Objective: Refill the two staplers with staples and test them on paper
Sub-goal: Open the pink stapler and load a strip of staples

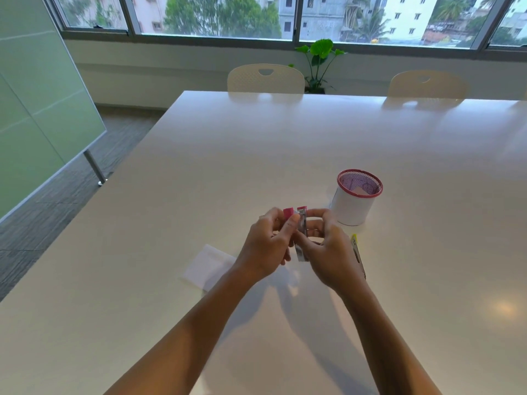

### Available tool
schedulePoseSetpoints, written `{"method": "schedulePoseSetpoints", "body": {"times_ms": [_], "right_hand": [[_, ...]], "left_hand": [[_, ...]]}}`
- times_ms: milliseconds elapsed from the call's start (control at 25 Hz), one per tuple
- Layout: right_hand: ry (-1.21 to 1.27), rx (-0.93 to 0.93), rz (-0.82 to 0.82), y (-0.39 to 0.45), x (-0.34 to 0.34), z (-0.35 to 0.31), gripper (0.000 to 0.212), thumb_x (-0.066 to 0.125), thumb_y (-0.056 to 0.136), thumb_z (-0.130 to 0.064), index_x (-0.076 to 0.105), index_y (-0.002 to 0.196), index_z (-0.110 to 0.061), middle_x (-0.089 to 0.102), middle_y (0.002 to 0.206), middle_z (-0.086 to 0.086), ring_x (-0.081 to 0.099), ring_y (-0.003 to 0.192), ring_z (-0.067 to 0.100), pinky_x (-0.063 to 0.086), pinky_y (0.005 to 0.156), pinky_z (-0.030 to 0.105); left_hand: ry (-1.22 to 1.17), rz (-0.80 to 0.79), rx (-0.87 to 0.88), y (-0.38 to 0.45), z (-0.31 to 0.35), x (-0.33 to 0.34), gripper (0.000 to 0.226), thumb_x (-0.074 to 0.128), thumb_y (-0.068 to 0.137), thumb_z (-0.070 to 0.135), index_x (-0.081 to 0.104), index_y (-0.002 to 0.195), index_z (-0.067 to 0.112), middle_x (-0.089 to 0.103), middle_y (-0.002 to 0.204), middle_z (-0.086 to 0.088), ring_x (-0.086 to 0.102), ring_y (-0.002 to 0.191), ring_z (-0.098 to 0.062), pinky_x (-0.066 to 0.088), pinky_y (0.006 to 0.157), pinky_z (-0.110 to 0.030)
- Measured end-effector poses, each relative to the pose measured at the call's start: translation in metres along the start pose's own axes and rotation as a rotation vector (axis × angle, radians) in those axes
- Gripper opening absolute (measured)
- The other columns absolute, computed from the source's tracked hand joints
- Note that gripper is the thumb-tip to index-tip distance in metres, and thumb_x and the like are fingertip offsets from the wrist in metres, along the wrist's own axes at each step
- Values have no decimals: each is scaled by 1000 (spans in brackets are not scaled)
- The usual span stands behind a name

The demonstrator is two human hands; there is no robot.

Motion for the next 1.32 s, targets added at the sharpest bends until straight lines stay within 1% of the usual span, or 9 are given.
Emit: {"method": "schedulePoseSetpoints", "body": {"times_ms": [160,240,360,680,840,1000,1080,1240,1320], "right_hand": [[197,23,-70,3,4,4,39,70,85,-41,52,117,-26,72,101,5,73,88,17,62,70,33],[265,39,-77,5,4,4,35,67,88,-39,53,117,-25,72,102,8,74,86,16,61,69,28],[358,65,-30,5,5,-1,22,61,96,-26,59,115,-15,74,89,4,72,71,7,53,59,15],[400,11,28,0,22,-8,25,55,100,-32,59,99,-7,65,62,10,63,45,25,46,41,28],[313,-50,77,-5,27,-16,26,49,103,-31,58,91,-9,63,62,5,60,50,17,45,41,28],[246,-121,138,-9,28,-25,26,47,103,-24,54,83,-10,57,61,-15,52,54,0,40,49,14],[236,-164,171,-13,29,-29,26,47,103,-21,52,79,-13,55,62,-17,50,55,0,37,50,12],[322,-157,276,-15,26,-32,25,43,101,-30,49,82,-16,51,63,-13,50,57,4,40,53,18],[438,-34,345,-11,22,-25,27,34,95,-41,44,84,-18,50,68,-5,50,61,8,44,55,26]], "left_hand": [[-85,36,-5,3,-3,-4,25,44,104,28,53,91,9,55,60,-3,56,46,-25,46,42,-29],[-150,38,-15,3,-4,-4,26,42,105,27,51,90,9,54,61,-6,55,48,-29,45,41,-28],[-201,43,-12,1,-3,1,27,39,106,29,52,94,9,57,63,-10,54,49,-29,45,41,-28],[-254,152,-28,-2,-5,8,41,41,100,46,60,98,10,66,73,-14,65,57,-30,52,42,-29],[-211,256,20,-4,-5,8,43,38,102,42,65,95,9,70,78,-10,70,68,-20,55,51,-26],[-110,394,135,-10,-4,5,48,34,103,42,62,88,7,67,77,-13,66,73,-28,58,67,-45],[-68,444,206,-13,0,3,44,34,101,40,57,81,8,61,70,-10,61,65,-25,54,62,-46],[-18,573,287,-21,11,-2,32,34,103,28,43,73,28,47,61,7,51,54,-11,46,50,-30],[-55,641,228,-22,7,-5,32,31,104,32,38,73,31,46,62,5,57,57,-18,52,51,-39]]}}
Point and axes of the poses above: each hand's wrist, its own y-axis towards the middle knuckle, its own x-axis out of the palm, z = x × y, the point moved 5 cm from there along y, towards the middle knuckle
